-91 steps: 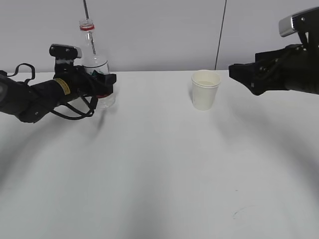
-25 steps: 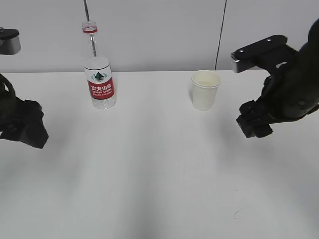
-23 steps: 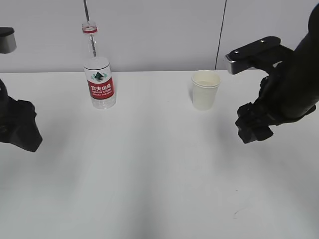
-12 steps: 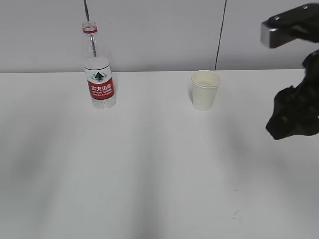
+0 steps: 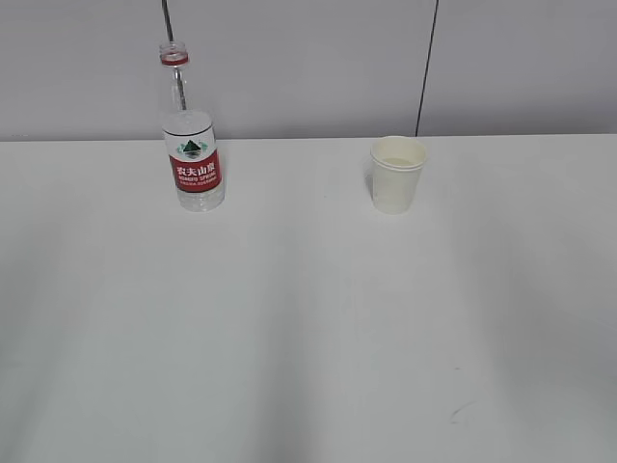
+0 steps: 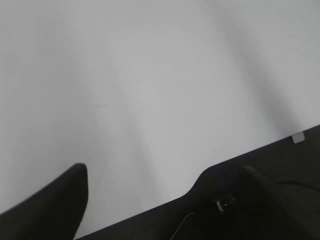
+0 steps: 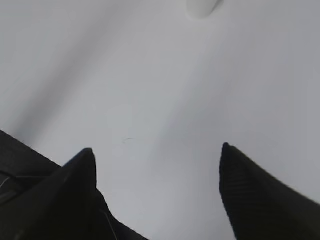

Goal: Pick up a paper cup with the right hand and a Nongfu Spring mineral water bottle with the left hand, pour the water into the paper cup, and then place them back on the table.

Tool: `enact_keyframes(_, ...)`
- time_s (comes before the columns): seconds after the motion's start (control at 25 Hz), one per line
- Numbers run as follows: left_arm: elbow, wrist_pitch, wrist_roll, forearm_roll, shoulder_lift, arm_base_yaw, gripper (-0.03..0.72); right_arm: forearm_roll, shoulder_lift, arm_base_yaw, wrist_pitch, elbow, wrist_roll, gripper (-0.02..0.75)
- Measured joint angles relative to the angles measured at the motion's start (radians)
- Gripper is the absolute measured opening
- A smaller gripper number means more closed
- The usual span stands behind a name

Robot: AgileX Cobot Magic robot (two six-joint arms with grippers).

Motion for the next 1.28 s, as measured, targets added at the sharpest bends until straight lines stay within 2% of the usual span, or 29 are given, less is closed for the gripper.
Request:
enact_keyframes(0.2,0.136,-0.049,0.001,0.003,-0.188,0.000,0.538,-0.004,-0.192,0.000,-0.018,0.077,0.000,0.566)
enact_keyframes(0.52,0.271,-0.174,0.002,0.003,-0.387,0.000,0.533,-0.016,-0.504,0.000,-0.182,0.388,0.000,0.566)
enact_keyframes(0.84,0.288,-0.183,0.013,0.006,-0.408,0.000,0.533,-0.028,-0.701,0.000,-0.211,0.646,0.000,0.566)
enact_keyframes(1.28,0.288,-0.184,0.016,0.006,-0.408,0.000,0.507,-0.036,-0.725,0.000,-0.174,0.686,0.000,0.566)
